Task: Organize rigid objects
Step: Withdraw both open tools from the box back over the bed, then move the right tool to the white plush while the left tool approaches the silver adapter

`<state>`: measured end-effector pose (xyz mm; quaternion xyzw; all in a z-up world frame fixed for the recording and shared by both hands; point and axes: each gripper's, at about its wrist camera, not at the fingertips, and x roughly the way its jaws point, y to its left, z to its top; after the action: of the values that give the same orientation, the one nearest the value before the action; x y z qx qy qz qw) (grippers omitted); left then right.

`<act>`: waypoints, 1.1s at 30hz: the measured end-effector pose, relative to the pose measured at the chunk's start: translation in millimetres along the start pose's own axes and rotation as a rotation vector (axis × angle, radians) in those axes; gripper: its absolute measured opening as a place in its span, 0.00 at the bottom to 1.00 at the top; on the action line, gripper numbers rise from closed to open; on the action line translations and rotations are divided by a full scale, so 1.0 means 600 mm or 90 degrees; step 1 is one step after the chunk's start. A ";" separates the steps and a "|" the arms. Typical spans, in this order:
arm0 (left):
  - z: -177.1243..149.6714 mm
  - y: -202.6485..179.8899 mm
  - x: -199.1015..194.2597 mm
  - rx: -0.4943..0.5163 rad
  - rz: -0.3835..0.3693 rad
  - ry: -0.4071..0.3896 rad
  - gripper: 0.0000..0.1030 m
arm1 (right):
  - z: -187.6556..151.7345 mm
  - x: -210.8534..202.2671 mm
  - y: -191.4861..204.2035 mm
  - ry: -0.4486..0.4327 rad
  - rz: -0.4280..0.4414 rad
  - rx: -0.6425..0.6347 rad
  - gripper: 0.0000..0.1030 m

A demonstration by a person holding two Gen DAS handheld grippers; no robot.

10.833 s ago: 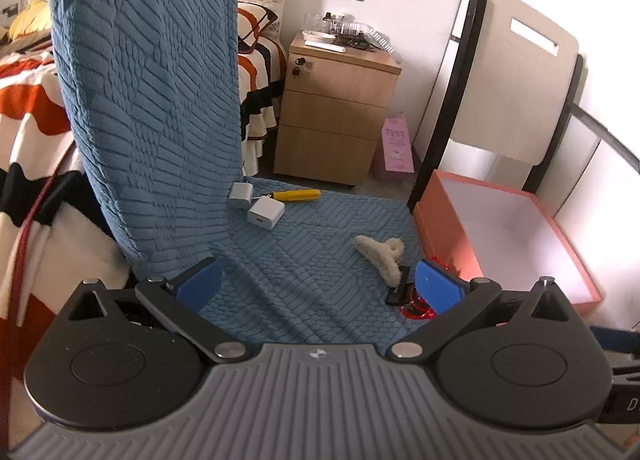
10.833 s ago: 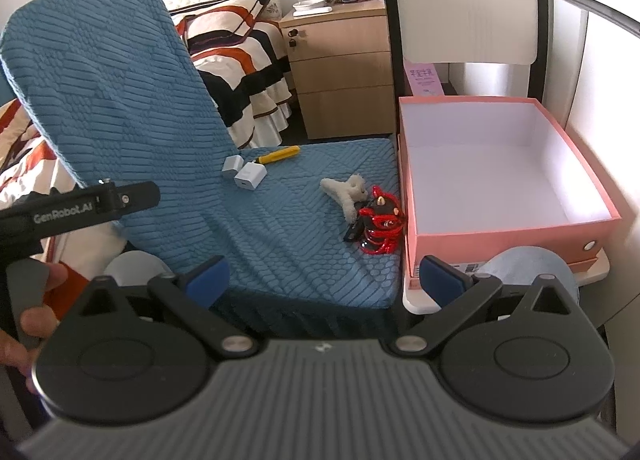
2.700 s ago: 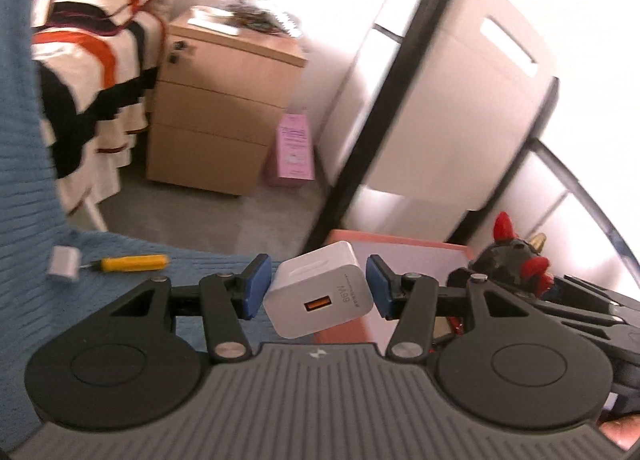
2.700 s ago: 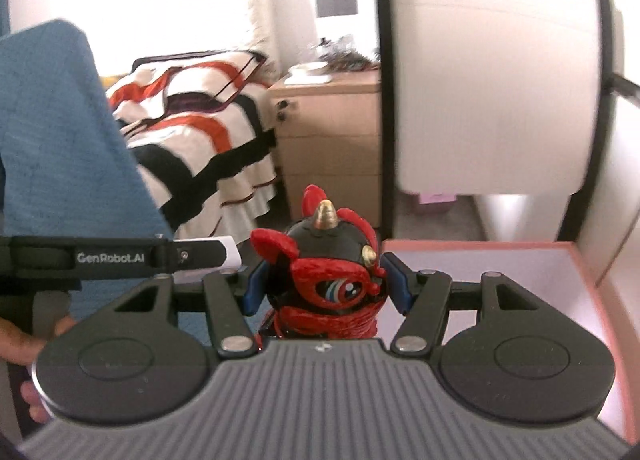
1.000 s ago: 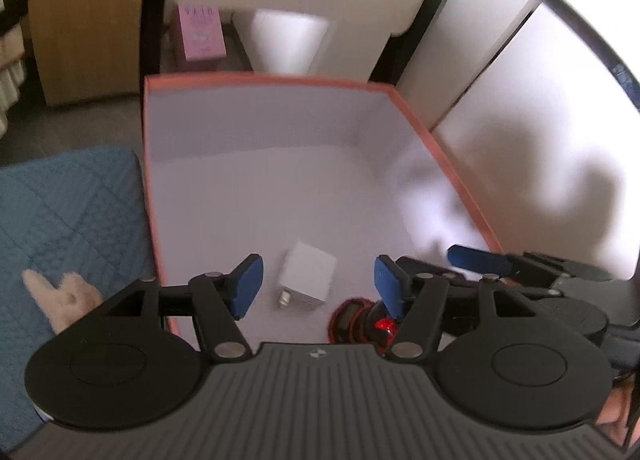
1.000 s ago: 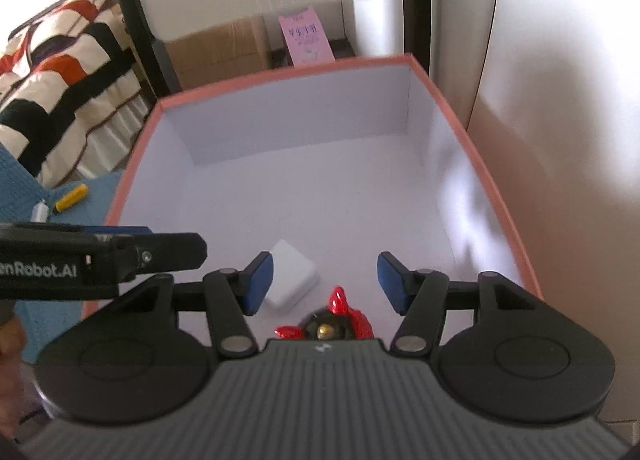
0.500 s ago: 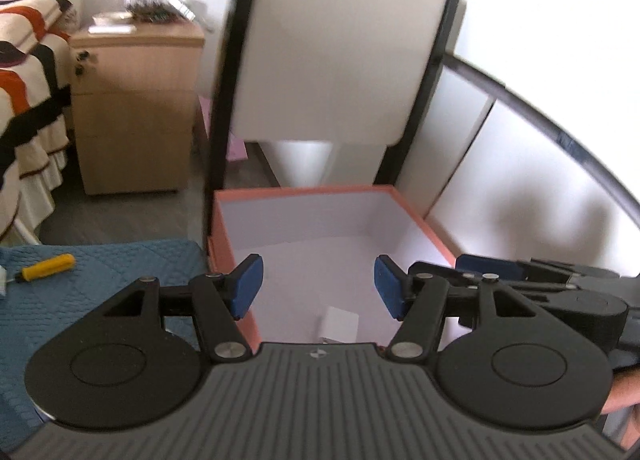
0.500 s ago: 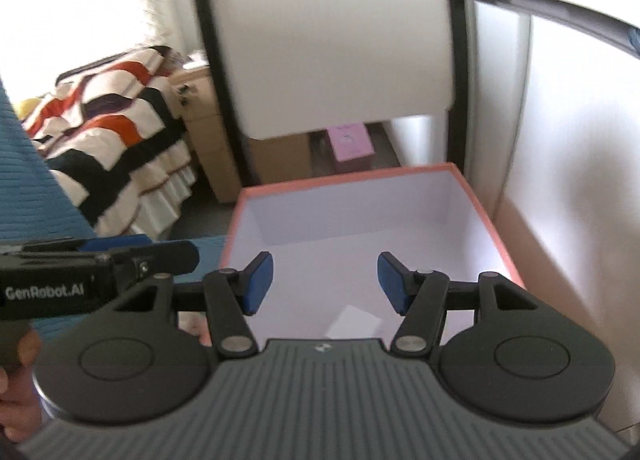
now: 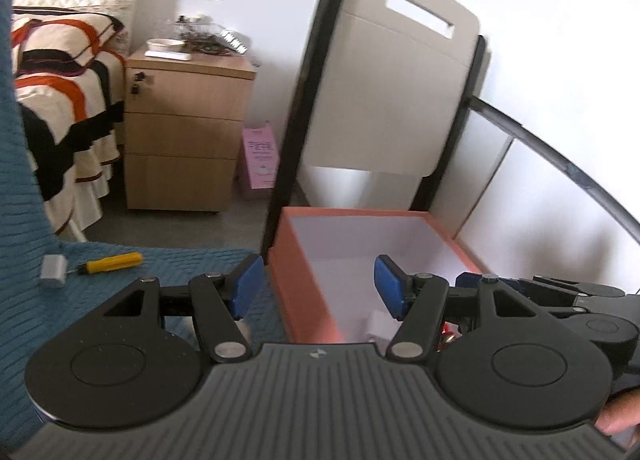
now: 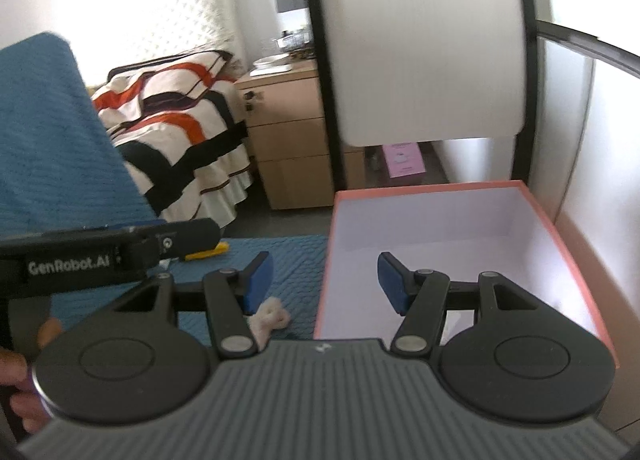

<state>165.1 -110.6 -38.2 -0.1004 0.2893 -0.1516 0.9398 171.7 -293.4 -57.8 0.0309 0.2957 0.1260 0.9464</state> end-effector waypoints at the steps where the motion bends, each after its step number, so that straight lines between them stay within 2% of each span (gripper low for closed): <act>1: -0.005 0.008 -0.006 -0.001 0.005 0.000 0.65 | -0.004 0.001 0.006 0.002 -0.002 -0.004 0.59; 17: -0.068 0.137 -0.076 -0.068 0.069 -0.007 0.65 | -0.065 0.024 0.092 0.043 0.022 -0.022 0.59; 25: -0.104 0.181 -0.087 -0.084 0.110 -0.016 0.65 | -0.099 0.039 0.125 0.064 0.028 -0.030 0.59; 33: -0.153 0.225 -0.080 -0.085 0.150 -0.005 0.65 | -0.138 0.059 0.156 0.086 0.034 -0.041 0.59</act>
<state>105.4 22.8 -125.9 -0.1288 0.3050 -0.0200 0.9434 132.4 -195.2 -133.0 0.0000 0.3536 0.1625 0.9212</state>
